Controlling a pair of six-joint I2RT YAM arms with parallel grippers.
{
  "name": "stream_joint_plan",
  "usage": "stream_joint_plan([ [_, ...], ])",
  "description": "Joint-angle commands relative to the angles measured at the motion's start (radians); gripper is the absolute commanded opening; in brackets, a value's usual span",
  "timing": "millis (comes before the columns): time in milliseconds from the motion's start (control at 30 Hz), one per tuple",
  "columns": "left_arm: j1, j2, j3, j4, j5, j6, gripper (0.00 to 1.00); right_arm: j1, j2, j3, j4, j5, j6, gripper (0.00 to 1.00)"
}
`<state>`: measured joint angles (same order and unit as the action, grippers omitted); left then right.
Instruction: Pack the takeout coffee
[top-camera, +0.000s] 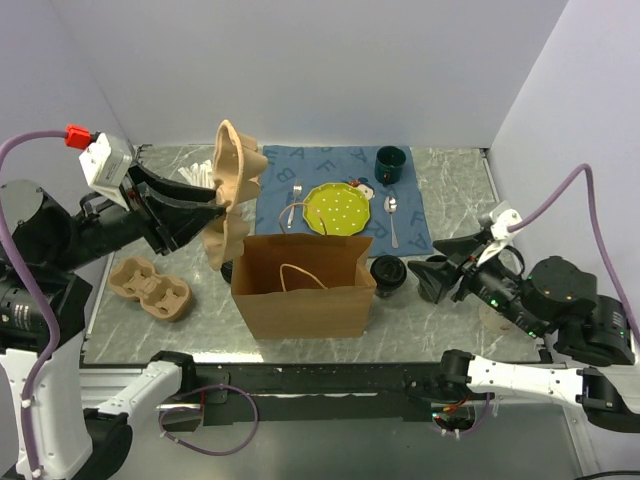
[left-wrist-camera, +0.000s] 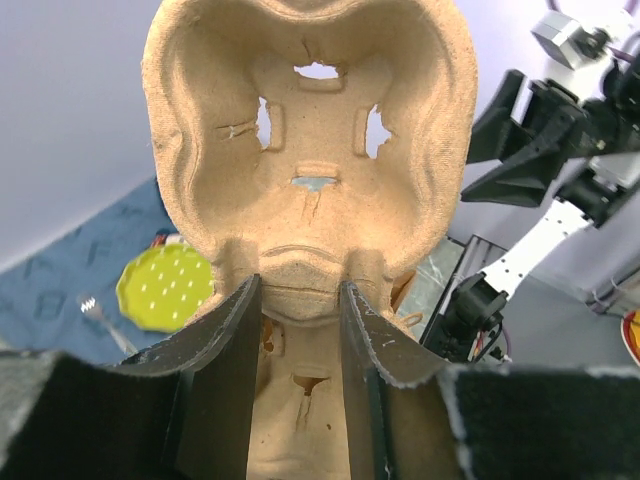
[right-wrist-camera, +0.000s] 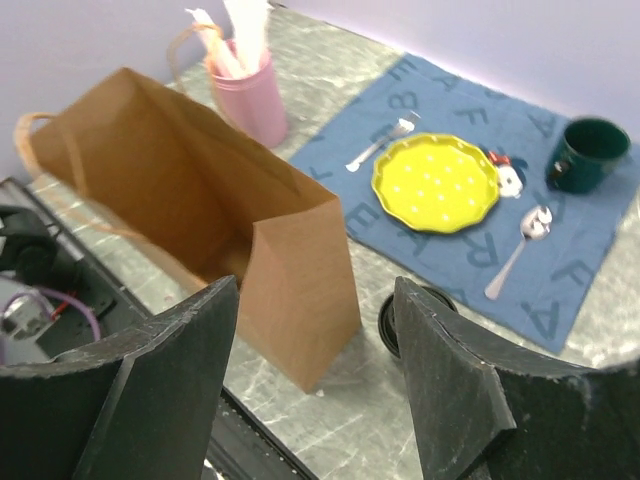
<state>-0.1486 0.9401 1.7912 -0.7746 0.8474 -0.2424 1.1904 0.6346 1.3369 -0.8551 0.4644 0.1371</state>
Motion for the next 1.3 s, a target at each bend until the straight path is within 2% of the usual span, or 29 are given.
stream_joint_plan([
  [0,-0.002,0.026,-0.032,0.146,0.123,0.037,0.21,-0.003,-0.016,0.033,-0.024,-0.052,-0.036,0.71],
  [133,-0.037,0.107,0.065,0.0,0.098,0.193,0.21,-0.005,-0.05,0.002,-0.012,-0.066,-0.013,0.71],
  [167,-0.051,0.12,0.079,-0.065,0.085,0.289,0.21,-0.005,-0.058,-0.005,-0.007,-0.067,-0.013,0.71],
  [233,-0.087,0.137,0.086,-0.098,0.052,0.366,0.23,-0.005,-0.058,-0.028,0.001,-0.055,-0.022,0.71],
  [367,-0.152,0.132,0.025,-0.078,0.05,0.416,0.22,-0.005,0.031,0.045,-0.027,-0.046,-0.016,0.7],
  [467,-0.21,0.121,-0.035,-0.066,0.039,0.456,0.2,-0.005,0.153,0.176,-0.125,0.016,0.088,0.69],
  [567,-0.265,0.108,-0.091,-0.045,0.013,0.48,0.2,-0.005,0.253,0.293,-0.206,0.007,0.166,0.69],
  [667,-0.307,0.103,-0.127,-0.023,0.012,0.486,0.2,-0.006,0.31,0.343,-0.257,-0.009,0.249,0.69],
  [867,-0.391,0.104,-0.154,-0.04,0.001,0.495,0.2,-0.049,0.338,0.299,-0.288,-0.072,0.381,0.7],
  [1100,-0.45,0.114,-0.148,-0.137,-0.063,0.563,0.2,-0.191,0.346,0.217,-0.23,-0.2,0.406,0.71],
  [1267,-0.462,0.121,-0.158,-0.158,-0.088,0.603,0.2,-0.213,0.395,0.212,-0.216,-0.237,0.394,0.72],
])
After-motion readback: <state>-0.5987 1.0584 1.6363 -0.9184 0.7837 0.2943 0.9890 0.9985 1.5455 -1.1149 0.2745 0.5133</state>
